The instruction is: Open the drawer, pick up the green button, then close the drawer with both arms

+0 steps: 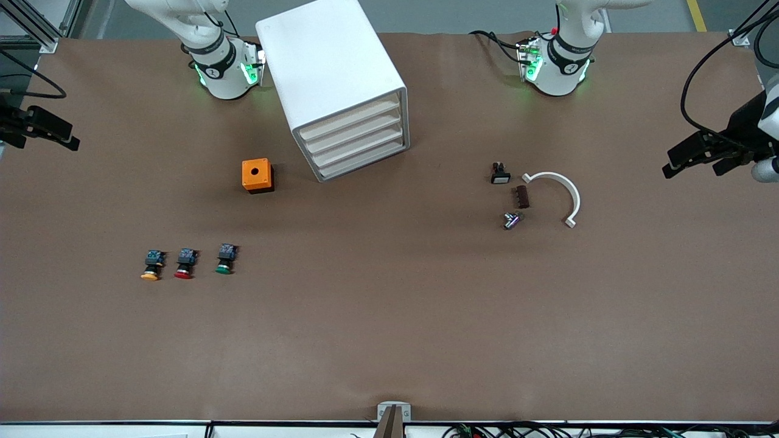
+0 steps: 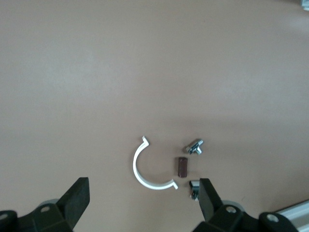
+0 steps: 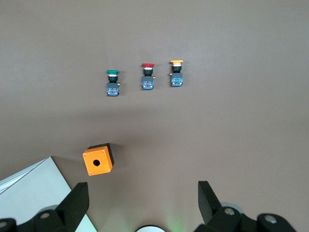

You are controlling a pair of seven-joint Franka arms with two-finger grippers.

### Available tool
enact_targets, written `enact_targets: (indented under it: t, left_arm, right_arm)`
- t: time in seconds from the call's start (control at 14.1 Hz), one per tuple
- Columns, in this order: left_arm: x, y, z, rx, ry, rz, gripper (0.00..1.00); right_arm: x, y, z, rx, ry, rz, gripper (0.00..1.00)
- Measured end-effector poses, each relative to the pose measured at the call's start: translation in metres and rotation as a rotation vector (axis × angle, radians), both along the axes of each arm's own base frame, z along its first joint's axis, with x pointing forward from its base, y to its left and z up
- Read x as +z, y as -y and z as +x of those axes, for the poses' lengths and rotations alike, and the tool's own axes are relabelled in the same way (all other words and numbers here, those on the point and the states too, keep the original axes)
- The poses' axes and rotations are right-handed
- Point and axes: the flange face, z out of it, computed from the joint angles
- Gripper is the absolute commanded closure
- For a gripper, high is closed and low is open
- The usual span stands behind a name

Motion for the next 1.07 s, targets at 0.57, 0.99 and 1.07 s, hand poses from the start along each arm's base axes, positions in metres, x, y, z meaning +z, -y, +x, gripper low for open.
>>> enact_targets:
  t: [0.57,0.99,1.07]
  left_arm:
    - [0.01,0.001,-0.01,-0.011,-0.003,0.028,0.0]
    - [0.011,-0.001,-0.01,-0.009,-0.002,0.031,0.0]
    - [0.011,-0.001,-0.01,-0.009,-0.002,0.031,0.0]
  right_arm:
    - [0.009,-0.013,-0.025,0.073,0.025,0.002,0.0]
    - [0.007,-0.001,-0.028,0.051,0.022,0.003,0.0]
    - [0.006,-0.001,-0.028,0.049,0.019,0.003,0.0]
